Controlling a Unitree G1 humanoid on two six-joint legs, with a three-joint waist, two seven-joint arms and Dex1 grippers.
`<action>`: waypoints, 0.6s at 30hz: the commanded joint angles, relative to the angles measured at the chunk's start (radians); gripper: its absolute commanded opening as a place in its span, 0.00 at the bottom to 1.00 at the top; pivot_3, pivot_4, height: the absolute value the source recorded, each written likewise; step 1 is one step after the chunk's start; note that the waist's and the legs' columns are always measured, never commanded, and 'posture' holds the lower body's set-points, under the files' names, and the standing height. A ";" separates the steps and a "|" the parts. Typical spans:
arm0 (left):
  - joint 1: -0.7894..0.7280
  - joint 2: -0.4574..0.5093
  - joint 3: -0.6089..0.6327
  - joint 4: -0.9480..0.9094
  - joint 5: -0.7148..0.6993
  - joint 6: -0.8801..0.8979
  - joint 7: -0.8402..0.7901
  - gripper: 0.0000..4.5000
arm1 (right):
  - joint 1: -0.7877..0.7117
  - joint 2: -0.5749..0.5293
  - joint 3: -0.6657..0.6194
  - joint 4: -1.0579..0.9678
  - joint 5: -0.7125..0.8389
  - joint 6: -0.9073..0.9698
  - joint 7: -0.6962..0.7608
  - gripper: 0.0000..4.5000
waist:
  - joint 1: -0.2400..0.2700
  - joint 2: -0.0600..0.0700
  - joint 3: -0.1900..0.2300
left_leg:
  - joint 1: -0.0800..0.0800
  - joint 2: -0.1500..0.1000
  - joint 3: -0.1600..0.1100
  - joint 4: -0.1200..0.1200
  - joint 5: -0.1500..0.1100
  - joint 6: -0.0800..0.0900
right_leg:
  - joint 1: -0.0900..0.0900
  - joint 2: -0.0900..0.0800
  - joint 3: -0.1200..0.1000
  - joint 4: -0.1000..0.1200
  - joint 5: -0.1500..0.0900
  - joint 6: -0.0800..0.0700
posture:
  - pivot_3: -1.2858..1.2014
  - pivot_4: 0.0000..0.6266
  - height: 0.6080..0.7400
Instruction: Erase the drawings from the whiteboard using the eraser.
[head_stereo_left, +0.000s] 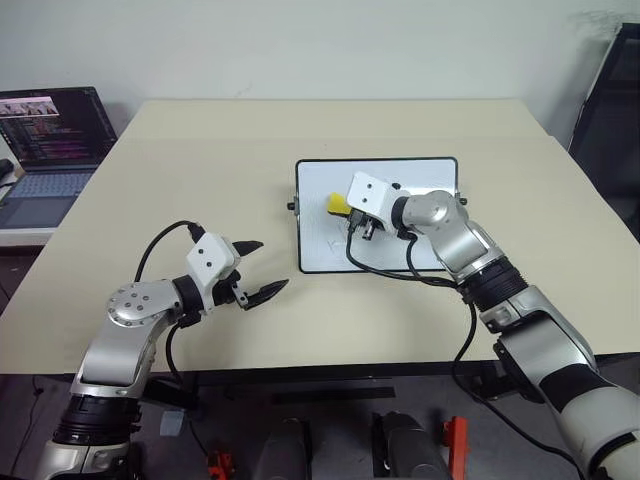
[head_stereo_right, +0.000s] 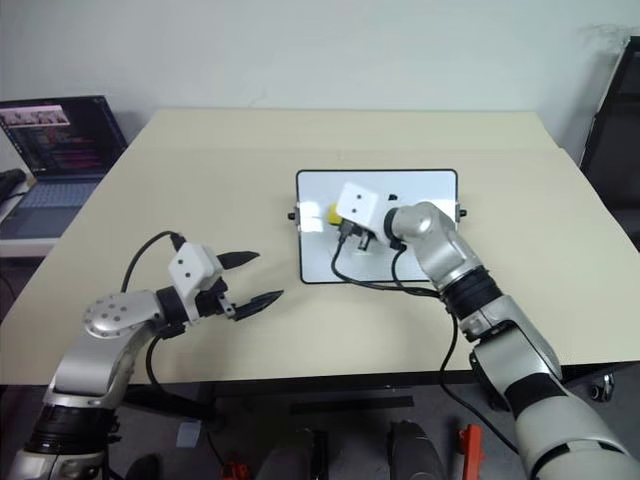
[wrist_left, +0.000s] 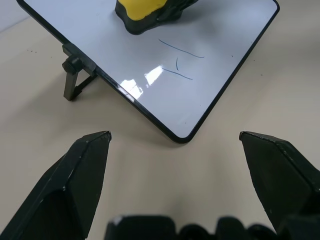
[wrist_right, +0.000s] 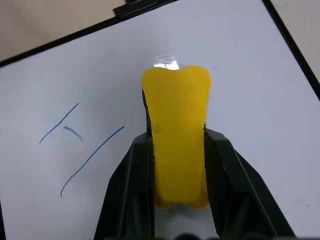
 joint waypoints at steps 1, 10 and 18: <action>-0.026 0.000 0.003 0.002 0.001 -0.018 0.004 1.00 | 0.071 -0.007 0.060 0.019 -0.056 -0.019 0.046 0.22 | 0.000 -0.001 -0.001 | 0.001 0.000 0.000 0.000 0.000 0.000 | 0.001 0.000 0.000 0.000 0.000 0.000 | 0.52 0.24 1.00; -0.049 -0.012 -0.017 0.027 0.001 -0.023 -0.006 1.00 | 0.171 -0.001 0.117 0.013 -0.132 -0.034 0.061 0.22 | -0.001 -0.008 -0.006 | 0.026 0.005 -0.001 -0.001 0.000 0.000 | 0.022 0.000 0.000 -0.001 -0.007 -0.004 | 0.52 0.24 1.00; -0.064 -0.014 -0.024 0.049 0.005 -0.031 -0.015 1.00 | 0.061 0.013 0.034 0.083 -0.125 -0.034 -0.011 0.22 | -0.001 -0.008 -0.006 | 0.029 0.013 0.001 -0.001 0.000 -0.001 | 0.022 0.000 0.001 -0.002 -0.006 -0.005 | 0.52 0.24 1.00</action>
